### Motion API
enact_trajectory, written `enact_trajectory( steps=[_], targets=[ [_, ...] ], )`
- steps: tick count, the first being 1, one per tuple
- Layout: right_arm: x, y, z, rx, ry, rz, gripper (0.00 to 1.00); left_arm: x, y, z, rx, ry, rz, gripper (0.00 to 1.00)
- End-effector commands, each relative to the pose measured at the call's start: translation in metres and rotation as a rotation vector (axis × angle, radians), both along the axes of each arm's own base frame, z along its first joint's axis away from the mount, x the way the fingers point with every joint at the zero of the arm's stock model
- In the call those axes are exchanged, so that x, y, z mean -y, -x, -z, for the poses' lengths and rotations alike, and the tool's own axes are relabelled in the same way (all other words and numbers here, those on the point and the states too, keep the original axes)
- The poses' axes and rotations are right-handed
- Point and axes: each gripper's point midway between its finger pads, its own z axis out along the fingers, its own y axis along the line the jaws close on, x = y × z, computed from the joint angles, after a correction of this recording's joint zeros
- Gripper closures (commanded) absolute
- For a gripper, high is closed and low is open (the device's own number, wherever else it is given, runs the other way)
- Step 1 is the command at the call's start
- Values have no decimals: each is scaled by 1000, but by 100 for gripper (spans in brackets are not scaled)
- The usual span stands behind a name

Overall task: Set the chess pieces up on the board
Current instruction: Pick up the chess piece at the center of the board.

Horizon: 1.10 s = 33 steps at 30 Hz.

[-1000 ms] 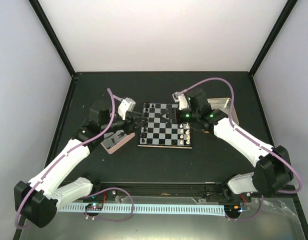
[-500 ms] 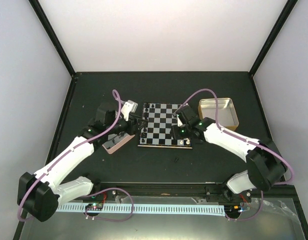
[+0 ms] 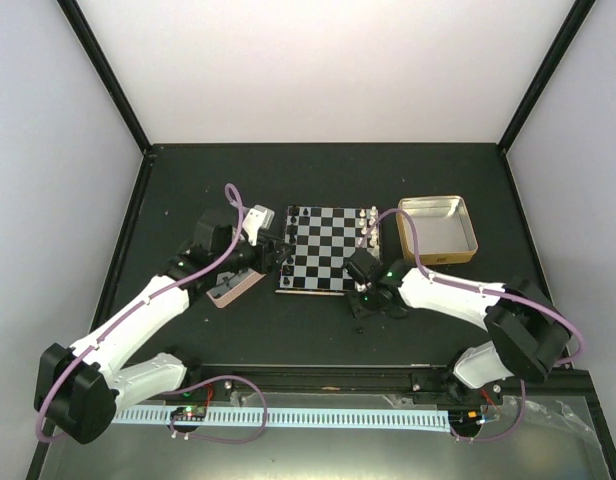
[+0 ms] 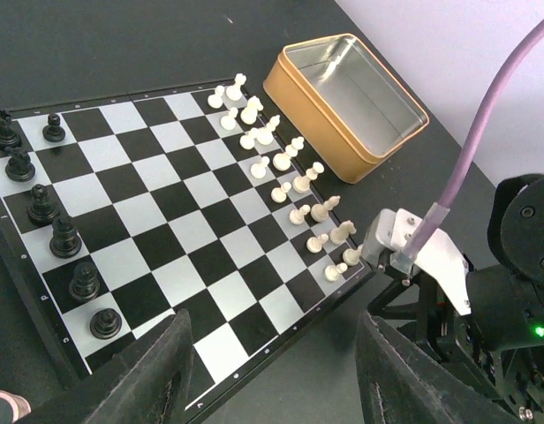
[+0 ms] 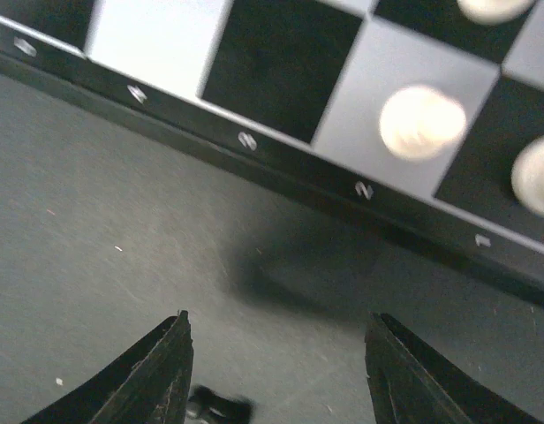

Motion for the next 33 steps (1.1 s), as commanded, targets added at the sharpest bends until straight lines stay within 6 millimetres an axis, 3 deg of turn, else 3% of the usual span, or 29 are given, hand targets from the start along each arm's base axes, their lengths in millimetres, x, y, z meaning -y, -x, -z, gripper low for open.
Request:
enact_trajectory(
  steps=[1,8,22,26,33],
  targets=[
    [5,17,5,-36,-7,-5,46,0,-1,-8,28,18,-13,48],
    [-11,47,7,-89,-33,-220,45,1,0,-6,21,22,-6,48],
    [-11,80,21,-141,124,-330,53,0,1,-1,12,23,-15,47],
    [-15,87,22,-142,154,-361,59,-1,1,-2,16,22,-22,47],
    [-16,94,21,-139,189,-402,60,-4,2,0,14,19,-30,47]
  ],
)
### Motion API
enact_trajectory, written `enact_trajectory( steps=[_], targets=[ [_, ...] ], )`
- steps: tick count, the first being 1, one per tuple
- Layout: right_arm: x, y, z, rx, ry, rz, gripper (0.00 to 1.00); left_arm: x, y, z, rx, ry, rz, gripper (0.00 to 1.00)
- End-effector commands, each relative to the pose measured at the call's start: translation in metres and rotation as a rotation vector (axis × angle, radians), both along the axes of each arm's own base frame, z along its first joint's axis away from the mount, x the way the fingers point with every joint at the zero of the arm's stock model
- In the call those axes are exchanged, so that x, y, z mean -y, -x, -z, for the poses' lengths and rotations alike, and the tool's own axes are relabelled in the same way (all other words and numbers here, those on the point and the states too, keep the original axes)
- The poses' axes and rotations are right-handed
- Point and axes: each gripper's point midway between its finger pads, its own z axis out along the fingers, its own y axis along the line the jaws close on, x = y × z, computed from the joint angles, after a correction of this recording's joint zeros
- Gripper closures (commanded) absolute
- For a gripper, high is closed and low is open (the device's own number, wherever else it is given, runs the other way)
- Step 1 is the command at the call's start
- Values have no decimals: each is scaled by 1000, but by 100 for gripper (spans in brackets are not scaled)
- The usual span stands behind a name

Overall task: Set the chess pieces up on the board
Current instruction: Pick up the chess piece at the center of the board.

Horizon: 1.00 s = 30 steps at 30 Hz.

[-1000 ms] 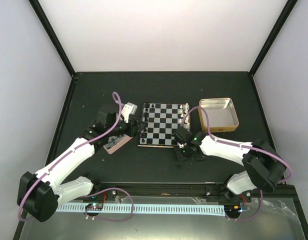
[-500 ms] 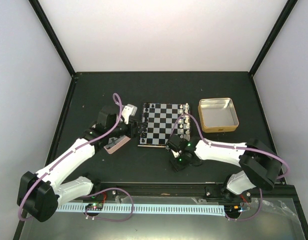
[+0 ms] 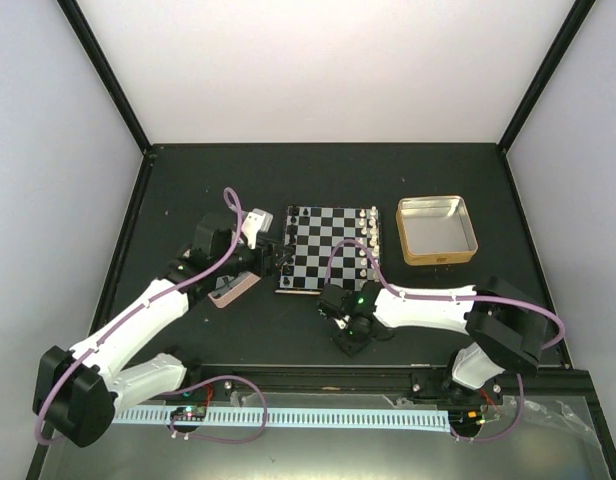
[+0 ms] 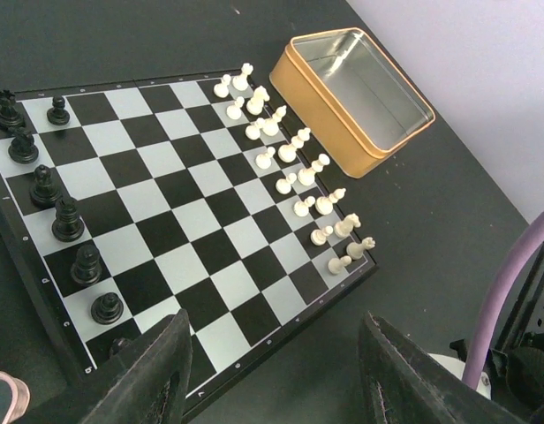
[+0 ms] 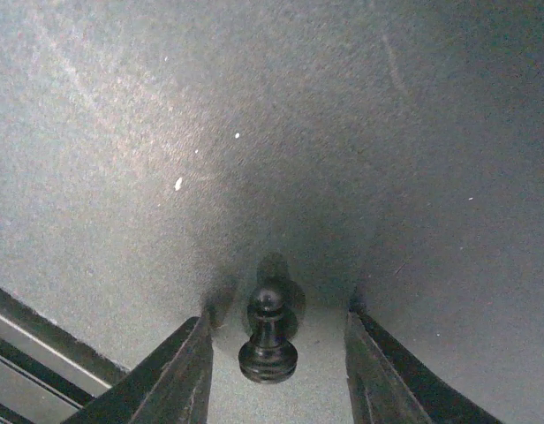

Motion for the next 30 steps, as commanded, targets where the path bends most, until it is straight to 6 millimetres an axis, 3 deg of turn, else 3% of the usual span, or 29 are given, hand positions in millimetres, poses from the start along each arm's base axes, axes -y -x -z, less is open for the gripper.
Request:
enact_trajectory(
  steps=[1,9,17,24,30],
  targets=[
    [3,2,-1,8,32,-19,62,-1,-2,-10,38,16,-17,47],
    [1,0,0,37,45,-45,79,-5,-3,-10,42,8,-43,46],
    [-8,-19,-1,142,15,-30,86,-14,-8,-14,43,-1,-108,42],
    [-33,-54,-36,359,-164,2,86,-22,-8,-16,22,33,-179,20],
    [-63,-87,-79,575,-406,16,86,2,7,-12,-58,127,-41,2]
  ],
)
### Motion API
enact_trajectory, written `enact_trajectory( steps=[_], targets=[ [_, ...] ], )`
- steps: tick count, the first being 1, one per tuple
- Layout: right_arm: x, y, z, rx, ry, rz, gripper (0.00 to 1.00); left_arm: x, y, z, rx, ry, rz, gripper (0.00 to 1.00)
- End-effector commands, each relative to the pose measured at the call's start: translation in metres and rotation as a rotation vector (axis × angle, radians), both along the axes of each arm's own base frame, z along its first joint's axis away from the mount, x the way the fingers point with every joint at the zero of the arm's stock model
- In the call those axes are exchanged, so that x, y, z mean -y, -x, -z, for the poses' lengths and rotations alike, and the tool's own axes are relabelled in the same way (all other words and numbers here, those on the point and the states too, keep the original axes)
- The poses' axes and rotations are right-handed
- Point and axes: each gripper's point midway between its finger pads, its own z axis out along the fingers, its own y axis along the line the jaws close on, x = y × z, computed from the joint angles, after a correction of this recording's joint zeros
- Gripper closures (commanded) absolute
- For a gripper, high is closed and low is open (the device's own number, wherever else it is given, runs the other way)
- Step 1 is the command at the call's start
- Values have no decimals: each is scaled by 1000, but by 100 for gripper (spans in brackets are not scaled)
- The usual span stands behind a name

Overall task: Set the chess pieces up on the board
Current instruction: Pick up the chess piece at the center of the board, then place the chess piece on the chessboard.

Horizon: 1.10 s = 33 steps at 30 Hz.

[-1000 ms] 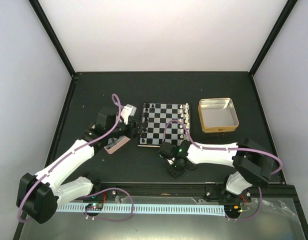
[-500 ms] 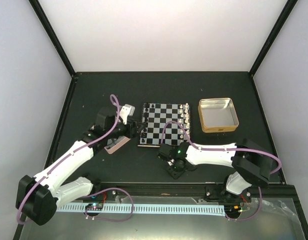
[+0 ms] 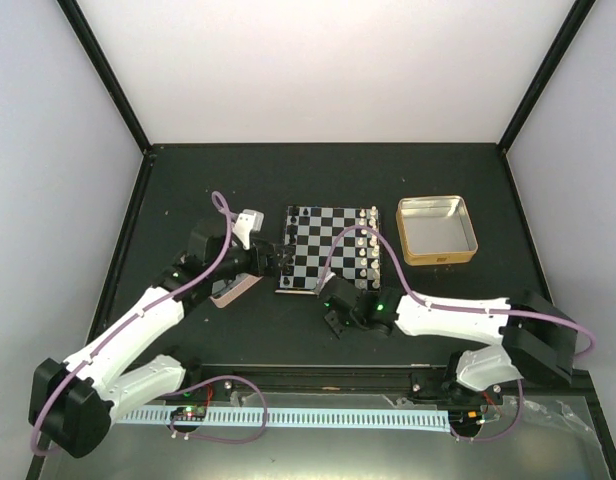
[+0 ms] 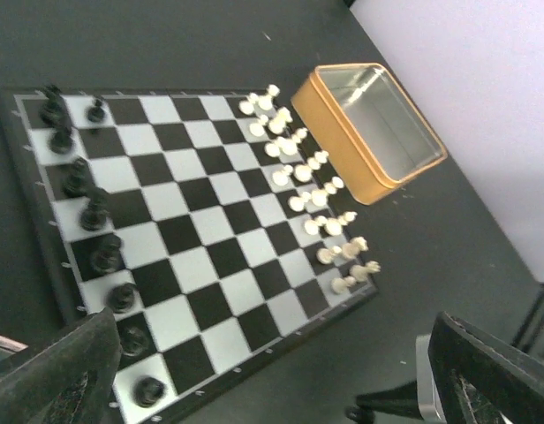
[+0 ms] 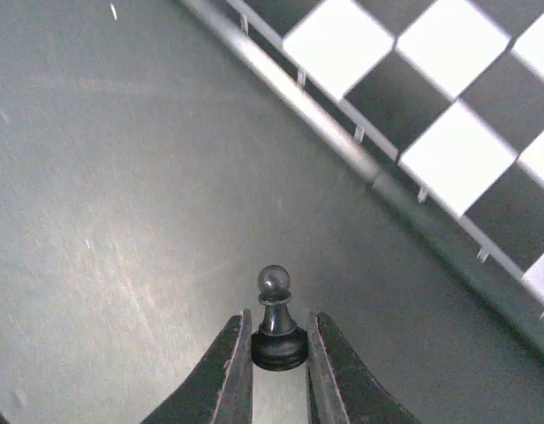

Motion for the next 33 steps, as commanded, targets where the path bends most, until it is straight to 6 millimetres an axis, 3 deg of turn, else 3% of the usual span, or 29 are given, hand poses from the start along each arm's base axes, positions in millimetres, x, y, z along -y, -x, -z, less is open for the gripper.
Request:
enact_trajectory(
  steps=[1,7,9,19,33],
  targets=[
    [-32,-38,-48,247,-227,2,86,24,13,-5,-55,115,124,1],
    [-48,-52,-96,424,-427,-21,86,48,30,7,-187,191,296,1],
    [-48,-55,-102,451,-452,-19,85,52,34,15,-243,190,321,2],
    [-56,-62,-111,491,-498,-17,85,70,37,44,-494,241,386,56],
    [-61,-64,-102,477,-472,-33,83,74,38,46,-513,261,418,95]
  ],
)
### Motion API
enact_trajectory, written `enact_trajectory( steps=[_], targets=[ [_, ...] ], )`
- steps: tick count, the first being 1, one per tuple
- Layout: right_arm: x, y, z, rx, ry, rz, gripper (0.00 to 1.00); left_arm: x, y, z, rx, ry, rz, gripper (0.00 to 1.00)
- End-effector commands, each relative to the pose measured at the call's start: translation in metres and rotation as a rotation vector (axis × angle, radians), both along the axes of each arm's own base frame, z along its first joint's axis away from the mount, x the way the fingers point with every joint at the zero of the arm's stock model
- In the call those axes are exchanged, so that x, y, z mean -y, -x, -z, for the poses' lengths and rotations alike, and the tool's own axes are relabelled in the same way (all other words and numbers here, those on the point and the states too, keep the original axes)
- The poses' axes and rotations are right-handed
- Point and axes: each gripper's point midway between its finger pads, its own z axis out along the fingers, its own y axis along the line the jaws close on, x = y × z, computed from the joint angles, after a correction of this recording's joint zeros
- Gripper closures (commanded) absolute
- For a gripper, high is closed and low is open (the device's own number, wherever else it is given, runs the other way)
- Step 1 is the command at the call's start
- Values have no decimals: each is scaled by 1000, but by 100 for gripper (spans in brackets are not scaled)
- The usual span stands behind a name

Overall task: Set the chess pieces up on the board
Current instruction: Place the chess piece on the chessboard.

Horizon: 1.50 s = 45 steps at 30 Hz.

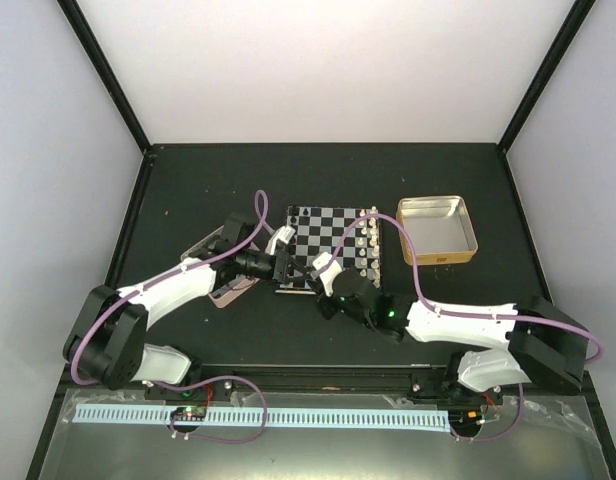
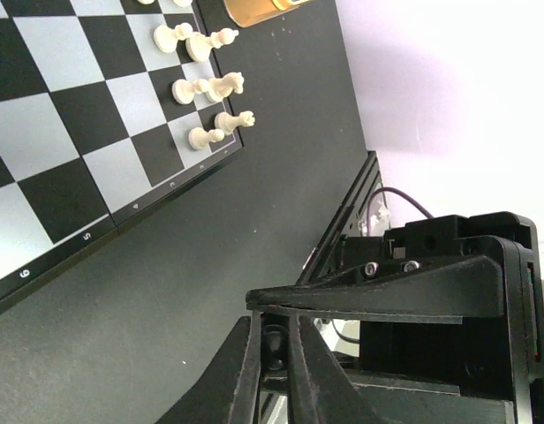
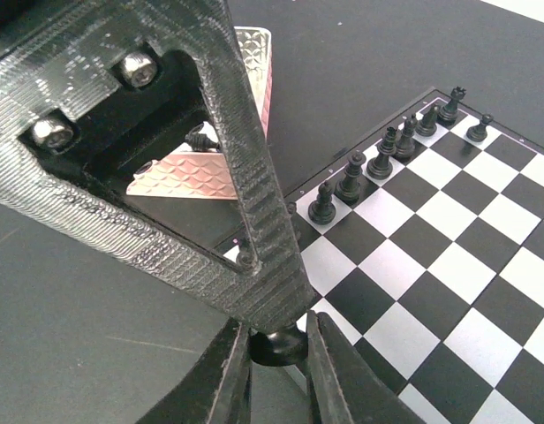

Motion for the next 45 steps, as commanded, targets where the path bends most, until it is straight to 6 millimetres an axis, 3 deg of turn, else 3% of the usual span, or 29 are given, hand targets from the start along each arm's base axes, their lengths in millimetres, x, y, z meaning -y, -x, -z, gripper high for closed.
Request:
enact_trajectory(
  steps=[1,4,9,12,17,21,25,29,36,45],
  targets=[
    [-7,-10,-19,44,-58,18,82,6,-3,-12,29,33,25,98],
    [-7,-10,-17,34,-56,20,77,6,-5,-15,50,33,18,98],
    [2,-11,-16,14,-71,61,44,-2,-18,-19,137,-23,-58,98],
    [11,-10,-16,-5,-94,77,36,-13,-35,-16,217,-116,-142,98],
    [34,-19,-19,-77,-168,158,36,-31,-62,-19,351,-293,-282,98],
    [63,-40,-22,-141,-243,307,36,-33,-82,-12,422,-459,-347,99],
    [96,-59,-18,-238,-327,477,36,-27,-101,-12,472,-566,-395,98],
    [116,-66,-21,-270,-378,570,36,-15,-118,-7,491,-663,-410,98],
    [130,-67,-20,-299,-399,628,36,-6,-157,14,438,-811,-452,98],
    [136,-66,-13,-324,-385,646,36,-16,-188,52,353,-973,-507,98]
  ],
)
